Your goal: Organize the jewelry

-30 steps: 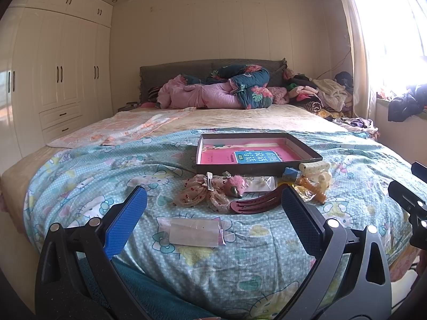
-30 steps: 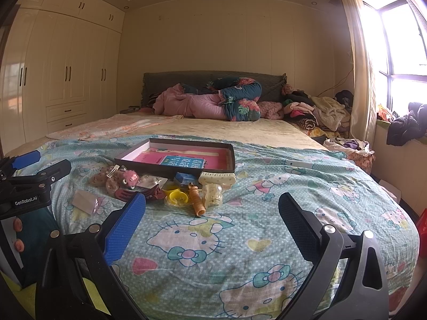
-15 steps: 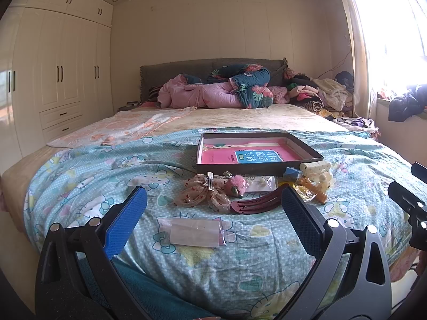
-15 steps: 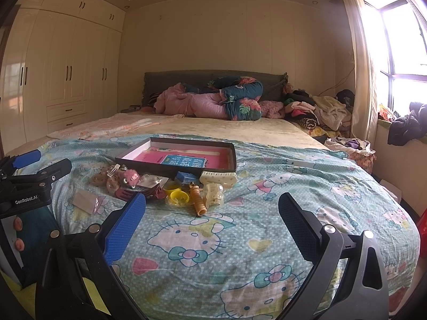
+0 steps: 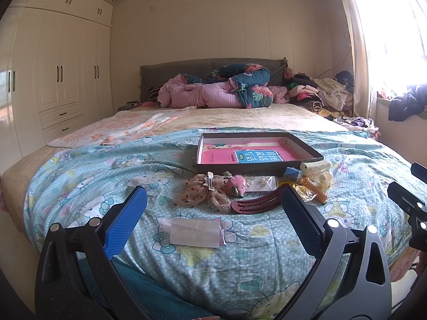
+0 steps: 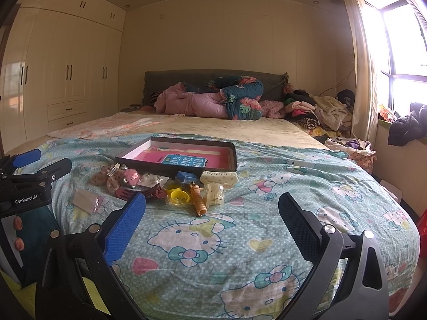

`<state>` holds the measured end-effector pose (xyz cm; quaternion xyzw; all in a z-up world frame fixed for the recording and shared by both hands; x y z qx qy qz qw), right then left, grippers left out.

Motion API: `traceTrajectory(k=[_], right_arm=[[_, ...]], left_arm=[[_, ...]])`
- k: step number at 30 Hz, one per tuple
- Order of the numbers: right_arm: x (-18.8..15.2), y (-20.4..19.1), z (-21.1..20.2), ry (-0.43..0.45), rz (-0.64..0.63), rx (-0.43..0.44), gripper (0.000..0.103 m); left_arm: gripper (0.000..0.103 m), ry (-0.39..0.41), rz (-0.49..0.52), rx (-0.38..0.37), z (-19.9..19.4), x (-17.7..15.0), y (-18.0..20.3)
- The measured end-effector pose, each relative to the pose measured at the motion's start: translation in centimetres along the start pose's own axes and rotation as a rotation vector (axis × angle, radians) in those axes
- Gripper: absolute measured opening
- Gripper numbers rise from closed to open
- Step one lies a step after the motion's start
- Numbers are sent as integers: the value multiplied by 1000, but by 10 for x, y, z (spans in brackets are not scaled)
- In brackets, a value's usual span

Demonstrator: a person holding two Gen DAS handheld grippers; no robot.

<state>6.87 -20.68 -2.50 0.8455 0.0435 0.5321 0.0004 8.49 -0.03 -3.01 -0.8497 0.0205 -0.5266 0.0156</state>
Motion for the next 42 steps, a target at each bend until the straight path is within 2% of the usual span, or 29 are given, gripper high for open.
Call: traceTrajectory(k=[13,23,33,42], right_arm=[[-1,-8,7,-7,-21,12,97],[7,-27,23,-51,-62,85,97],[10,-59,55,-122,-119,158,97],[15,-51,85,-163,-94,134,97]], left_arm=[[92,-18,-7,-3,8,-2,-4],[92,-136,-87,6,27,-16,-32],[92,-246,-136,52,49,-32,-69],[92,-381,-75,-66,80,-43,-50]])
Point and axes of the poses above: each gripper's, at about its wrist camera, not at the fingertips, and z roughly the way its jaws point, y to its right, x to its top, the point moved 9 cm from there along z, roughly the way its jaws point, and after that the axes turned 7 degrees about -y, right-handed, at the moved point
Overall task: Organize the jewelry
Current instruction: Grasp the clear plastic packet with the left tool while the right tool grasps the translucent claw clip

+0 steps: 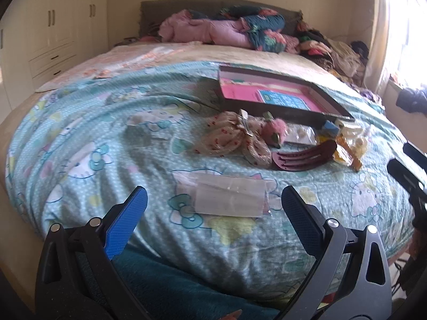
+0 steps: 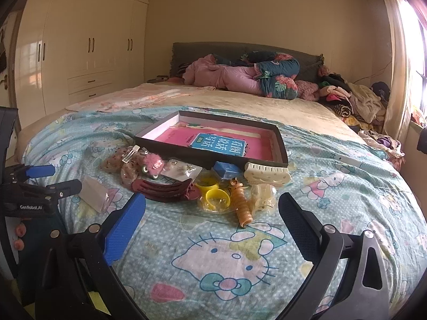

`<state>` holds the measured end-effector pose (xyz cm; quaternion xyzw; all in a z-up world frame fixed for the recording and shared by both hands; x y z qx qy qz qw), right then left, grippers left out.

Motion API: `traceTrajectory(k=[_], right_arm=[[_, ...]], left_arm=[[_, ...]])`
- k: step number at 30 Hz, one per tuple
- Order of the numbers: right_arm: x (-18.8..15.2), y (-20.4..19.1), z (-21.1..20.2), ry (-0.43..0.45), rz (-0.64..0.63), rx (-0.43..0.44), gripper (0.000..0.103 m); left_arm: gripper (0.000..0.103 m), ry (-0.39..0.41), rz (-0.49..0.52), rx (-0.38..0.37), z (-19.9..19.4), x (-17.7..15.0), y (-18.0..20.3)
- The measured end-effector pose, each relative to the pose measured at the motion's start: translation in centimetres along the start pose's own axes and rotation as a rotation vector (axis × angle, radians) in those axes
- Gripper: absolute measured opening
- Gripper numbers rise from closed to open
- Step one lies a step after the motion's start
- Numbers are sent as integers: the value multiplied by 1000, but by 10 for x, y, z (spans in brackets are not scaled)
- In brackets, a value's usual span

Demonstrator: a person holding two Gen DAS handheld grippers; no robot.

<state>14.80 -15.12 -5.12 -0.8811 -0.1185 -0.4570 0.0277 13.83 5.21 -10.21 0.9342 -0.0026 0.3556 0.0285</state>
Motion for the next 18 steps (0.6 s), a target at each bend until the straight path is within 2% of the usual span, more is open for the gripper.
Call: traceTrajectory(k=[7,14,16,18], right_arm=[[1,29,23,-43,64,-31,97],[-6,70,52,-113,161,-63,97],[-9,79,60,-135,177,-62,96],[-11,85,69,-162,182,-59,90]], left_arm=[[92,-122,80,18,33,-6,17],[92,-228,63,-8,56,-10,17],[85,-256,52,-27,61,-13,19],[81,-268,43,-42,63,-14,18]])
Point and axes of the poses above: each gripper's, at about its wrist camera, not at the fingertips, and z roughly the way its jaws point, y to its right, x to its top, the point moved 9 cm from there along z, roughly the way its jaws point, and after that the axes turned 7 degrees about -y, right-handed, at the moved point
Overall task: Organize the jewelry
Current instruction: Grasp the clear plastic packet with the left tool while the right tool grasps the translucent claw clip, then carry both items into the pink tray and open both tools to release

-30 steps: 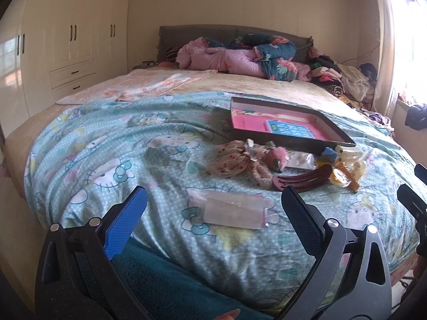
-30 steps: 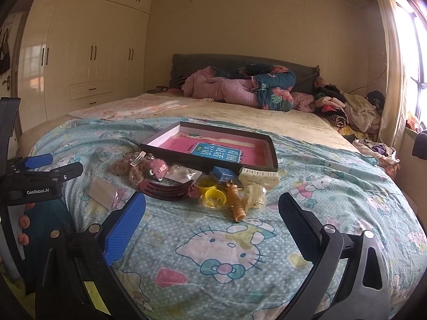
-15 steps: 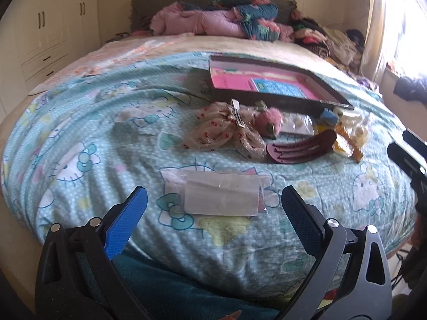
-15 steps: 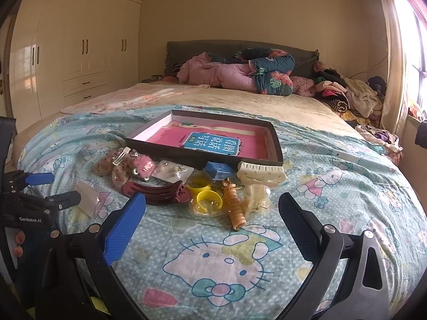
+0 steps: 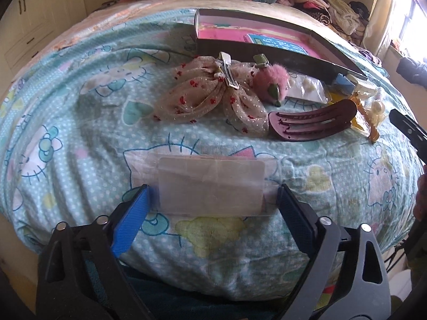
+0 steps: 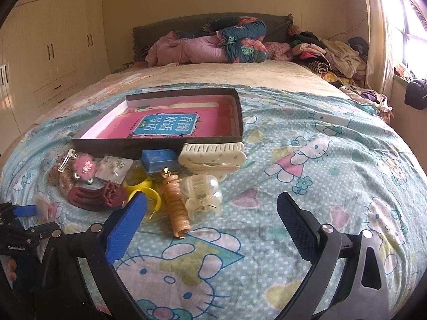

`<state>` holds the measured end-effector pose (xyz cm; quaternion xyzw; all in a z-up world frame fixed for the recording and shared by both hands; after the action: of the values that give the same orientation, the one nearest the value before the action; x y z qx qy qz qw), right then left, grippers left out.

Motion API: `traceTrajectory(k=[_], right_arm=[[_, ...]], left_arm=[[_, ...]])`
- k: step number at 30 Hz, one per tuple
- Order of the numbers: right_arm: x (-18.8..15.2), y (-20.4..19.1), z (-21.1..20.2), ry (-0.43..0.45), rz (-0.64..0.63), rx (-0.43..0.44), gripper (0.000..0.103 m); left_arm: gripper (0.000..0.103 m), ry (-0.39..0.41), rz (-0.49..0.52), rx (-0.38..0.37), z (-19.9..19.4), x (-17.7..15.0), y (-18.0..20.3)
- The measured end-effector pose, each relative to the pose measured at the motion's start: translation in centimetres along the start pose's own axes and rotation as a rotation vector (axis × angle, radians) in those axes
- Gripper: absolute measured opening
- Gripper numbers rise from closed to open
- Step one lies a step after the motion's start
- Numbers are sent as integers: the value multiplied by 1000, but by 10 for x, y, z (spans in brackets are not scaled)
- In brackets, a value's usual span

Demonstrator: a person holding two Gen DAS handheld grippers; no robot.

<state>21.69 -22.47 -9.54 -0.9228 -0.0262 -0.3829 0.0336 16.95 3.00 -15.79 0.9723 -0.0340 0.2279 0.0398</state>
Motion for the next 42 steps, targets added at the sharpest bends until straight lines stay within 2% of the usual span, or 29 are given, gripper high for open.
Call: traceTrajectory(k=[6,11,14,19,28,42], right_arm=[[1,2,23,-58,-8,23,69],[0,0,33,-75,-17,54,43],[0,-1,32,-69,-26,67,33],[0,4,25,-61,-7,69,33],[6,36,6,-28,46,39,33],[46,50,-11,39,44,36,33]], left_arm=[[78,9,7,-44,-2,2,2],[78,28,18,-66,-7,4,5],[78,48,27,-63,-13,6,9],[78,99,54,-80,-28,16,24],[78,171,120,-113,-43,51,60],[78,285,98,-105,-54,122,67]])
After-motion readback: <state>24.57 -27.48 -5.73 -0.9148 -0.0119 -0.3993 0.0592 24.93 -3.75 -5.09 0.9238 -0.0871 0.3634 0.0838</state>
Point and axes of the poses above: each gripper's, at about its wrist camera, not at the fingertips, and z roughly the way its jaws point, y to its right, x to its top, the point moved 9 cm from there along z, roughly the way its jaws point, and after that the axes turned 7 degrees about -y, right-handed, at the moved point
